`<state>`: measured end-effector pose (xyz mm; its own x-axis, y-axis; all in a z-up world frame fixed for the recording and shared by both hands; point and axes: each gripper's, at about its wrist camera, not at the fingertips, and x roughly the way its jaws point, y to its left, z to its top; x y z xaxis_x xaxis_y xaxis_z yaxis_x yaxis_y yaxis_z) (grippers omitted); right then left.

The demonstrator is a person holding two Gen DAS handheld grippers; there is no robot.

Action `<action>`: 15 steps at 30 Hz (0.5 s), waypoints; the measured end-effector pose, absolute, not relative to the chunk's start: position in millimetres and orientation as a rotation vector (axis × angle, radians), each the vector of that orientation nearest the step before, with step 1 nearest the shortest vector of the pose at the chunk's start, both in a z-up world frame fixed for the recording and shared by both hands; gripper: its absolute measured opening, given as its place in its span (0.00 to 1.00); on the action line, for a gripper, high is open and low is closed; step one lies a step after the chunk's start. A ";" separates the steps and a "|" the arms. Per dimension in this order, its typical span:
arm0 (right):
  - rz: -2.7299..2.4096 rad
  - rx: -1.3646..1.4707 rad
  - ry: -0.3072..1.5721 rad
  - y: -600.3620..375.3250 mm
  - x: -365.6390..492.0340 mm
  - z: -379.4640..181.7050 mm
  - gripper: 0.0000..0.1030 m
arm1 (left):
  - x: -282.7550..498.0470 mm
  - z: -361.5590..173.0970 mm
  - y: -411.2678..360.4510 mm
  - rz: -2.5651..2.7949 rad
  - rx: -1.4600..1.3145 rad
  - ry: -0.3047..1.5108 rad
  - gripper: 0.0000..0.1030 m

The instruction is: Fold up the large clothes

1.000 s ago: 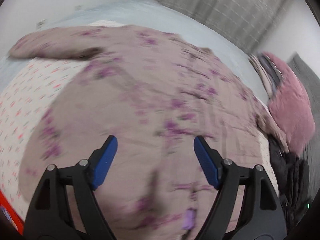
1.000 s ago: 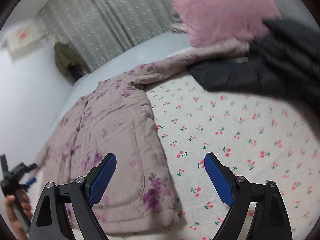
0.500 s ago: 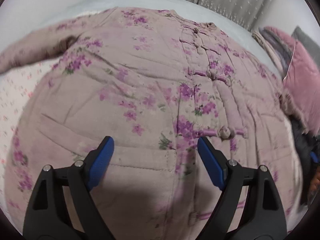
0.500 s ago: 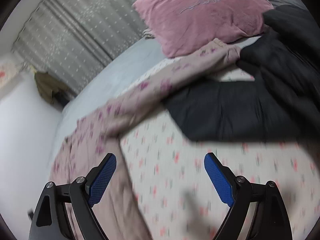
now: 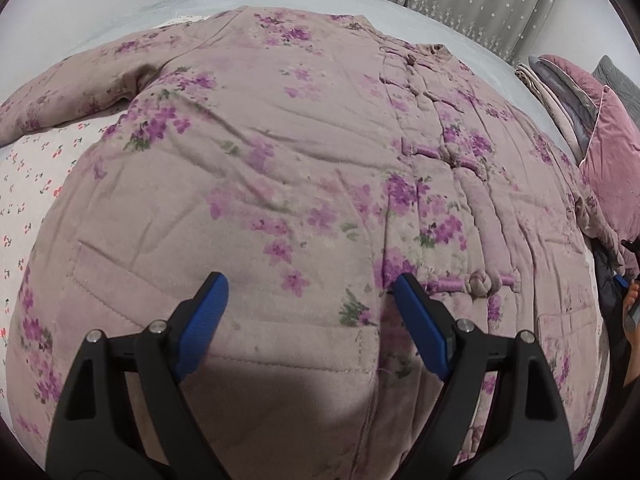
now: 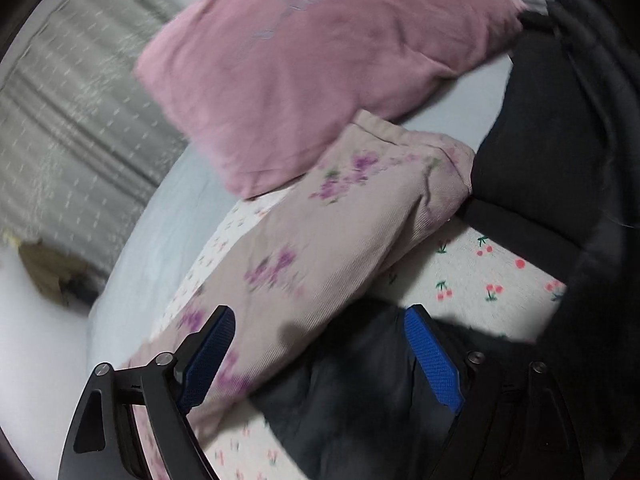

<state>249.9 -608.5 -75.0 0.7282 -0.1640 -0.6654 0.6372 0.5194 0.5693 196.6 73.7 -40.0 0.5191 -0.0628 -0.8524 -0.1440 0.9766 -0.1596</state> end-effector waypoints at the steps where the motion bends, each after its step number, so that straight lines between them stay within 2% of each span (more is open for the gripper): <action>1: -0.526 0.908 0.595 -610.8 255.3 -79.1 0.76 | 196.0 -39.8 73.7 0.048 -0.216 1.027 0.83; 3: -0.543 0.889 0.597 -614.1 262.5 -86.3 0.68 | 195.9 -40.7 72.3 0.050 -0.207 1.027 0.83; 4: -0.545 0.875 0.600 -613.9 266.1 -89.2 0.58 | 196.4 -41.2 72.2 0.051 -0.205 1.028 0.83; 5: -0.535 0.862 0.608 -613.8 270.5 -92.0 0.42 | 196.8 -41.7 72.3 0.051 -0.206 1.028 0.83; 6: -0.522 0.853 0.614 -613.1 273.8 -92.6 0.34 | 197.1 -41.8 72.2 0.051 -0.207 1.027 0.83; 7: -0.517 0.832 0.615 -611.0 276.7 -90.0 0.20 | 197.3 -41.8 72.4 0.051 -0.207 1.025 0.83; 8: -0.534 0.791 0.605 -606.6 278.0 -82.1 0.14 | 197.4 -41.8 72.5 0.051 -0.208 1.024 0.83; 15: -0.498 0.556 0.411 -560.3 262.8 15.7 0.09 | 198.1 -37.6 81.1 0.052 -0.256 1.015 0.83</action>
<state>262.8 -560.3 15.7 0.8037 -0.3322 -0.4937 0.5475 0.7377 0.3950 198.1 81.1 -37.6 0.5289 -0.0753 -0.8453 -0.1619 0.9688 -0.1876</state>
